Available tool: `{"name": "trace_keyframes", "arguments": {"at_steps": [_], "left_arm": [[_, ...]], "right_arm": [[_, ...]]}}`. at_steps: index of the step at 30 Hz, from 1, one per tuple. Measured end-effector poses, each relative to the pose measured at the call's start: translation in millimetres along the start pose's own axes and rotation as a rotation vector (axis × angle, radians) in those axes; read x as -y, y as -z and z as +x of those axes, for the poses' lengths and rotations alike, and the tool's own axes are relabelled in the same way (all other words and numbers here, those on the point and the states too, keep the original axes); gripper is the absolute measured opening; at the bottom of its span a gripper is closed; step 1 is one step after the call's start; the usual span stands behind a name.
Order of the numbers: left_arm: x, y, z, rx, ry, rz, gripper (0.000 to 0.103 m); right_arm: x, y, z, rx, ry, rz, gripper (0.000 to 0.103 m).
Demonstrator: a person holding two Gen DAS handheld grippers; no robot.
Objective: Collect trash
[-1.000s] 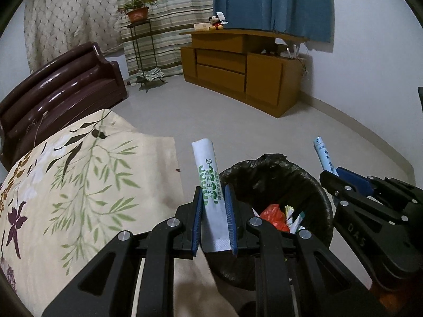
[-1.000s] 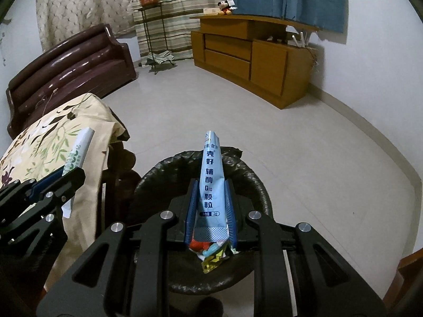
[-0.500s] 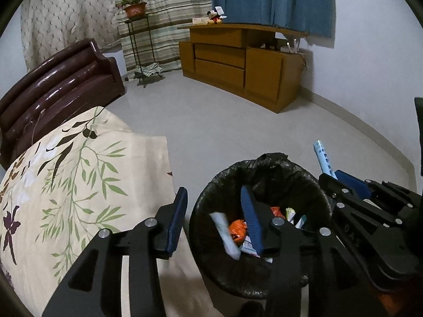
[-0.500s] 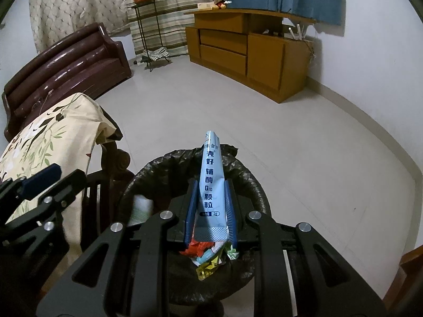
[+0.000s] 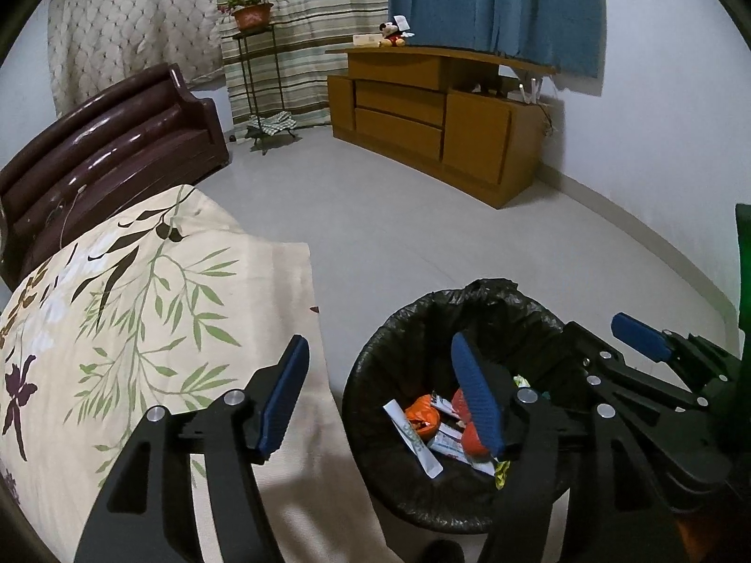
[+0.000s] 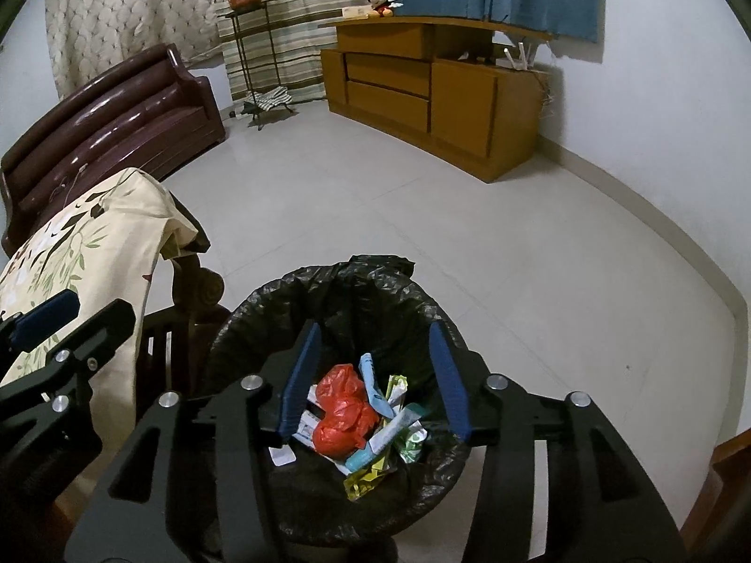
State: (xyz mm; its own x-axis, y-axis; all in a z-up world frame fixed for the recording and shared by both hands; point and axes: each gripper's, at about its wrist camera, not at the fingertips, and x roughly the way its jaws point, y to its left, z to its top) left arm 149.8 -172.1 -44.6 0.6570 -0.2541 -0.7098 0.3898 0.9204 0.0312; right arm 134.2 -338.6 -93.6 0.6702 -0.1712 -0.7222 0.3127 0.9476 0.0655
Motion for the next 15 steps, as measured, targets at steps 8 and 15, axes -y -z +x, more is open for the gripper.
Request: {"name": "trace_keyframes", "arguments": {"at_steps": [8,15], "left_arm": [[-8.6,1.9,-11.8,0.029,-0.019,-0.016,0.069],[-22.4,10.5,-31.7,0.056,-0.045,-0.042,0.072]], "right_arm": [[-0.6,4.7,-7.7,0.012,0.017,0.007,0.058],[-8.6,9.1,-25.9,0.038,0.026,0.003,0.069]]}}
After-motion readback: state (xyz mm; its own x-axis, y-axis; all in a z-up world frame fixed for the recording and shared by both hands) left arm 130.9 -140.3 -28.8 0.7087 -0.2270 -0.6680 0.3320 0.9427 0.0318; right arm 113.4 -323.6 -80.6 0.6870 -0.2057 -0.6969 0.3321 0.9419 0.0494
